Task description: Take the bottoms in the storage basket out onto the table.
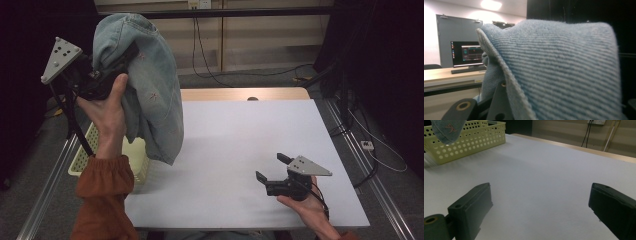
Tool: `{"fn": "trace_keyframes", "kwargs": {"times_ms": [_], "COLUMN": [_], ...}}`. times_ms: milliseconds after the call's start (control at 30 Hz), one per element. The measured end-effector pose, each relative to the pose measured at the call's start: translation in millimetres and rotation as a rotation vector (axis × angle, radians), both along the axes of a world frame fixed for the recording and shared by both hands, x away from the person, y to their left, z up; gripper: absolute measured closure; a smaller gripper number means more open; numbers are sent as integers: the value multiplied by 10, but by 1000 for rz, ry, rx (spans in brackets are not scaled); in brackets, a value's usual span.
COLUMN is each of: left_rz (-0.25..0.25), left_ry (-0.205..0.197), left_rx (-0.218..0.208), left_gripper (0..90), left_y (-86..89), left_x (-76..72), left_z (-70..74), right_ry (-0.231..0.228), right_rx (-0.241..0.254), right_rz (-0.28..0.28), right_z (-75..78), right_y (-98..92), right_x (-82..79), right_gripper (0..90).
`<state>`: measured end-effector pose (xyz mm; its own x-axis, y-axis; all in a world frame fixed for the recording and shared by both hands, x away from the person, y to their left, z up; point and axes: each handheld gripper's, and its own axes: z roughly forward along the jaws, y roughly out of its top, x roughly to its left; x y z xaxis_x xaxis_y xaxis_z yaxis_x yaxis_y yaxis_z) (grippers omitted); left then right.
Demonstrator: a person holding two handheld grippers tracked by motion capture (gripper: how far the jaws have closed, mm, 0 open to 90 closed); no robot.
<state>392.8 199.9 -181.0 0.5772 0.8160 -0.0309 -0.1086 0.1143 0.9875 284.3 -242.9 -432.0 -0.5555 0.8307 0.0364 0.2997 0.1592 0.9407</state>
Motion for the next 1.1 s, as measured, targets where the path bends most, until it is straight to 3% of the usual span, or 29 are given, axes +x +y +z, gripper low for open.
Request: {"fn": "trace_keyframes", "kwargs": {"times_ms": [267, 300, 400, 633, 733, 1100], "left_rz": [-24, -33, -45, -64, -76, -113], "left_ry": [7, 4, 2, 2, 2, 18], "left_rx": [5, 24, 28, 31, 12, 25], "left_gripper": [644, 645, 645, 645, 645, 644], "left_y": [-125, -156, -211, -305, -353, -541], "left_x": [9, 6, -4, 0, 5, 55], "left_z": [-12, -1, 12, 22, 18, -19], "right_ry": [-2, -2, 0, -1, -2, 0], "right_rx": [2, 3, 4, 4, 5, 7], "right_rz": [3, 5, 3, 3, 4, 6], "right_z": [1, 0, -1, 1, 0, -1], "right_y": [-2, -3, -6, -5, -6, -11], "right_x": [0, 1, 3, -2, 0, -4], "right_gripper": [46, 46, 46, 46, 46, 46]}}
